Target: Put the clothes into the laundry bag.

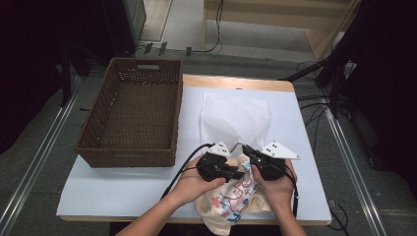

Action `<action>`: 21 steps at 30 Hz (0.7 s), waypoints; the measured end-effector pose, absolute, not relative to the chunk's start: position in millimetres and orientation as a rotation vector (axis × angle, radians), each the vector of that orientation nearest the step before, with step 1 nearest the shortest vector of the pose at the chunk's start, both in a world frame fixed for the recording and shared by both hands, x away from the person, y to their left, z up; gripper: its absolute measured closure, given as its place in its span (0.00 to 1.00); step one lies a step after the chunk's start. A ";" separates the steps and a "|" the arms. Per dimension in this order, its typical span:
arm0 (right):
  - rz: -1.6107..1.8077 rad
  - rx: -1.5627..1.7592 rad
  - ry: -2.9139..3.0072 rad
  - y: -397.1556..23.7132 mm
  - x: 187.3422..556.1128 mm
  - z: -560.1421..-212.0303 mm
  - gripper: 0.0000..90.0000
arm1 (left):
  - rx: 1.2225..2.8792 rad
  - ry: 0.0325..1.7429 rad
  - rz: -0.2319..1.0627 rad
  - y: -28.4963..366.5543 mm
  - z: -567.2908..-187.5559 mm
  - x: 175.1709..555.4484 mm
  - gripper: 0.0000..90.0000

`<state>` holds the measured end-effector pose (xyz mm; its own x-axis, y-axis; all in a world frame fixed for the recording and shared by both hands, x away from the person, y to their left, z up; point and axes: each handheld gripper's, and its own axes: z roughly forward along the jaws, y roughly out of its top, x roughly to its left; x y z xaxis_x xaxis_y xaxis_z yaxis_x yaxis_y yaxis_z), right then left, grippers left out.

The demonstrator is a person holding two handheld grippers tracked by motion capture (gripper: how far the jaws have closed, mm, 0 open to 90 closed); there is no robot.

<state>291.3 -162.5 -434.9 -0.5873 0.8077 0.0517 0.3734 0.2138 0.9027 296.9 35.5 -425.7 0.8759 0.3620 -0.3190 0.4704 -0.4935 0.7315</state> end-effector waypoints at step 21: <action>1.483 1.050 1.965 -169.3 278.3 -418.5 1.00 | 2.087 0.858 0.006 37.6 -425.6 311.7 0.92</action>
<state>278.3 -169.3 -418.5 -0.6026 0.7938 0.0823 0.2966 0.1270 0.9465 311.7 37.6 -425.6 0.7639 0.5764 -0.2903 0.5722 -0.3969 0.7177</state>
